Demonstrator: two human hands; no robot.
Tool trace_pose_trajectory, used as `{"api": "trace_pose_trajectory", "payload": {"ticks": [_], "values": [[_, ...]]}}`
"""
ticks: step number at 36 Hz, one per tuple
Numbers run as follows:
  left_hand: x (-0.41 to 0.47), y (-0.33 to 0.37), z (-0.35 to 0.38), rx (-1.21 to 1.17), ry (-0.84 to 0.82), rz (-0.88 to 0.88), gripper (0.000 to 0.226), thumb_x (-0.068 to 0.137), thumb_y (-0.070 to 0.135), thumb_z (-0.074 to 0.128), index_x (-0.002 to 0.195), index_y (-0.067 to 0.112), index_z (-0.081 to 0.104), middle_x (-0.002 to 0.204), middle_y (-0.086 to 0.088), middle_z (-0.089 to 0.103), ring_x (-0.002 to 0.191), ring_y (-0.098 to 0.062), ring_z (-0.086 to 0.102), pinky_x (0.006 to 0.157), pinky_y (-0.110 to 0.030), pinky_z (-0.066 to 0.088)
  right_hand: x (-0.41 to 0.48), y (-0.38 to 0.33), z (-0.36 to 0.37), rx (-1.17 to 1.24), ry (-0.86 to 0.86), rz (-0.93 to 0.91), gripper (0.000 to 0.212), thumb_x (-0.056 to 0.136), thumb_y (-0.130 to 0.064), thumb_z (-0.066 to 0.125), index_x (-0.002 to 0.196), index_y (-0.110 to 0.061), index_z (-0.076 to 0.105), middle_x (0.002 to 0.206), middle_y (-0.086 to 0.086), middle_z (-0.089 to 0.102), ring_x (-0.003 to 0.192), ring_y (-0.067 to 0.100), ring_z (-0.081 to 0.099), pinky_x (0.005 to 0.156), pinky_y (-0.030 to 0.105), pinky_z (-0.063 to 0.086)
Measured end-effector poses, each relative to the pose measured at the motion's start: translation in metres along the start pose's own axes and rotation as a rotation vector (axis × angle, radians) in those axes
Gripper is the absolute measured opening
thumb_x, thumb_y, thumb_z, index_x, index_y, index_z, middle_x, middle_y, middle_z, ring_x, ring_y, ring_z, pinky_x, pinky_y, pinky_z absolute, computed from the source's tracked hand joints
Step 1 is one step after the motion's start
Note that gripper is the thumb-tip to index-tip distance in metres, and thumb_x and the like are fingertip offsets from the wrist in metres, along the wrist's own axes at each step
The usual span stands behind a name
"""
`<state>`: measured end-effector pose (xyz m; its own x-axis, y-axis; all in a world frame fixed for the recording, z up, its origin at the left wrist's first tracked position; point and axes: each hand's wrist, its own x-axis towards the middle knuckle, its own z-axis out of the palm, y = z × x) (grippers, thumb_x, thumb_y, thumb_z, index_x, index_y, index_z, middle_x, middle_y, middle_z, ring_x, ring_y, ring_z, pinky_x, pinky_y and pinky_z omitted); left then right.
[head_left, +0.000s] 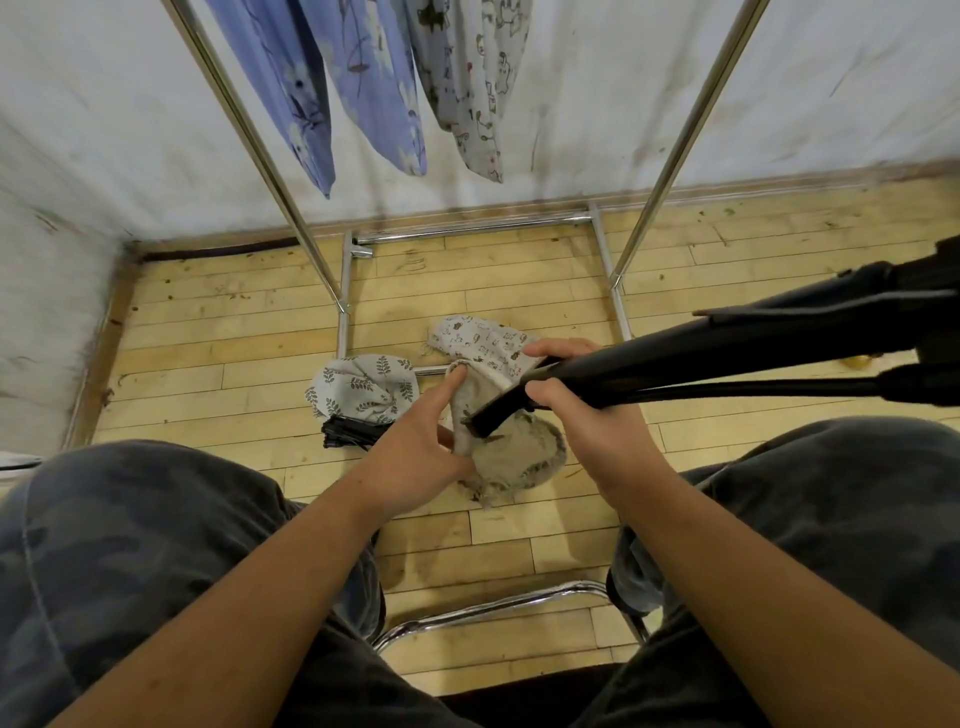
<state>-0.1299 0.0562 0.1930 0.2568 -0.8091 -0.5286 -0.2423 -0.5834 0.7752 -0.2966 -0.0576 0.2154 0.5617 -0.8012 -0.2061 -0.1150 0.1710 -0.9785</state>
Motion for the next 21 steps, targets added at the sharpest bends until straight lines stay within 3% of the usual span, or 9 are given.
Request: {"api": "trace_pose_trajectory", "payload": {"ticks": [3,5,9,12,14,15,18,19,21], "values": [[0.0,-0.001,-0.002,-0.062,-0.014,-0.006,0.1,0.09,0.012,0.071,0.16,0.052,0.012,0.099,-0.003,0.078,0.087,-0.011,0.074,0.082,-0.03,0.058,0.002,-0.002,-0.001,0.044,0.018,0.092,0.027,0.095,-0.008,0.068,0.114,-0.027,0.073,0.102,0.004,0.067,0.094,0.01,0.063,0.09,0.025,0.055],[0.0,-0.001,-0.003,-0.084,-0.01,-0.02,0.09,0.093,0.018,0.069,0.158,0.053,0.018,0.093,-0.001,0.077,0.078,-0.017,0.069,0.074,-0.027,0.052,0.002,-0.002,-0.002,0.053,-0.005,0.148,0.029,0.095,-0.01,0.068,0.112,-0.032,0.075,0.112,0.0,0.069,0.107,0.016,0.066,0.102,0.032,0.054],[0.0,0.001,-0.002,-0.116,0.044,-0.037,0.068,0.097,0.02,0.06,0.147,0.058,0.036,0.092,0.024,0.067,0.06,-0.005,0.055,0.055,-0.015,0.045,0.003,-0.003,-0.005,0.071,-0.048,0.173,0.031,0.089,-0.009,0.069,0.108,-0.033,0.076,0.123,0.0,0.068,0.122,0.019,0.063,0.108,0.04,0.051],[0.003,-0.001,-0.001,-0.189,0.093,-0.079,0.059,0.097,0.015,0.048,0.14,0.054,0.053,0.075,0.008,0.067,0.057,-0.022,0.039,0.054,-0.03,0.038,0.003,-0.006,-0.01,0.027,-0.058,0.15,0.024,0.089,-0.002,0.067,0.103,-0.021,0.072,0.118,0.0,0.069,0.116,0.02,0.064,0.101,0.036,0.052],[0.003,0.0,-0.002,-0.215,0.135,-0.075,0.052,0.098,0.017,0.047,0.135,0.051,0.06,0.084,0.001,0.067,0.064,-0.022,0.046,0.063,-0.035,0.041,0.002,-0.007,-0.012,0.013,-0.081,0.14,0.023,0.087,0.0,0.067,0.101,-0.017,0.07,0.119,0.002,0.069,0.116,0.021,0.064,0.101,0.036,0.052],[0.003,0.0,-0.002,-0.194,0.166,-0.051,0.045,0.101,0.021,0.049,0.134,0.049,0.063,0.089,0.008,0.069,0.065,-0.013,0.054,0.068,-0.031,0.045,0.002,-0.007,-0.012,0.018,-0.099,0.139,0.023,0.087,0.002,0.067,0.101,-0.017,0.069,0.12,0.002,0.069,0.115,0.021,0.064,0.099,0.033,0.053],[0.0,0.003,-0.004,-0.069,0.275,0.054,0.027,0.101,0.034,0.061,0.125,0.042,0.069,0.111,0.03,0.065,0.083,0.018,0.061,0.071,-0.005,0.045,-0.002,-0.007,-0.01,0.03,-0.154,0.125,0.023,0.087,0.008,0.065,0.101,-0.011,0.068,0.124,0.003,0.069,0.12,0.014,0.064,0.091,0.023,0.053],[-0.001,0.003,-0.004,-0.049,0.304,0.071,0.024,0.099,0.033,0.065,0.121,0.041,0.07,0.113,0.031,0.065,0.087,0.02,0.061,0.069,-0.002,0.045,-0.003,-0.007,-0.009,0.026,-0.172,0.122,0.023,0.087,0.008,0.065,0.101,-0.009,0.068,0.126,0.003,0.069,0.122,0.013,0.063,0.09,0.021,0.054],[-0.001,0.001,-0.005,-0.032,0.34,0.077,0.021,0.097,0.025,0.068,0.112,0.038,0.072,0.113,0.027,0.067,0.075,0.005,0.066,0.061,-0.006,0.048,-0.005,-0.009,-0.009,0.029,-0.208,0.125,0.023,0.087,0.01,0.064,0.1,-0.008,0.068,0.127,0.002,0.07,0.121,0.01,0.064,0.09,0.017,0.054]]}}
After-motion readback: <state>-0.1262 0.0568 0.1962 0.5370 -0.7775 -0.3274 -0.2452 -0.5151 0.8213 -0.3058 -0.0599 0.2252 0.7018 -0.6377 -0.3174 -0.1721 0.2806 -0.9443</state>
